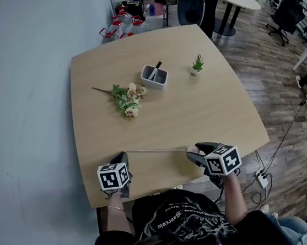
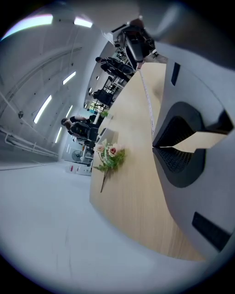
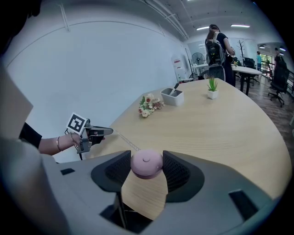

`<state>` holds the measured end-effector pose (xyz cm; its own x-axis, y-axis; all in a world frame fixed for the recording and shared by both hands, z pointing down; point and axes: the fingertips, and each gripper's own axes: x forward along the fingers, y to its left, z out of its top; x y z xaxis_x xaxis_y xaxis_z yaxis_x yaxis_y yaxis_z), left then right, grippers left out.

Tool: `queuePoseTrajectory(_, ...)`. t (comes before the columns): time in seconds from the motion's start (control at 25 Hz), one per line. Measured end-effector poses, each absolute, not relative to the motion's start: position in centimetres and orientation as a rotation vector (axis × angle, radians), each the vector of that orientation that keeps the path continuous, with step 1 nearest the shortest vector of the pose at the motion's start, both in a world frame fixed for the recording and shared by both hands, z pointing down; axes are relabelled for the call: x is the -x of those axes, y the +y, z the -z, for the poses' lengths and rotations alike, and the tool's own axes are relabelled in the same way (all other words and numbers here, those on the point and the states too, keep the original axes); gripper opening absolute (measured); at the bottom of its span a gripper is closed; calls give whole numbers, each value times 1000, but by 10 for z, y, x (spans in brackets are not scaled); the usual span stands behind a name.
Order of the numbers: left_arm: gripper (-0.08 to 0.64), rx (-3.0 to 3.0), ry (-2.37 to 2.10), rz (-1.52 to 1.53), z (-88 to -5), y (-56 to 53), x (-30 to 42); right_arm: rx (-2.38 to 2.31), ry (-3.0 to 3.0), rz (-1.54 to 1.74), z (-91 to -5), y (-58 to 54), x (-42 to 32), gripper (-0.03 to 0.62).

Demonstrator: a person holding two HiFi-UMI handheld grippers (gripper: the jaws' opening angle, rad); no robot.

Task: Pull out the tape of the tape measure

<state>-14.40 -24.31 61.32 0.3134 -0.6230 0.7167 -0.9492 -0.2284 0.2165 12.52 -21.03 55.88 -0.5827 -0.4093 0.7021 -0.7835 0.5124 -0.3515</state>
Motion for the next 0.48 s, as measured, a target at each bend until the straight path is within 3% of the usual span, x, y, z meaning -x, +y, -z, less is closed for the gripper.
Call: queuePoseTrajectory(0.48,12,-1732,-1427,-876,-673,-257,138,-934,-2149,-882,-586,-205,-117,232)
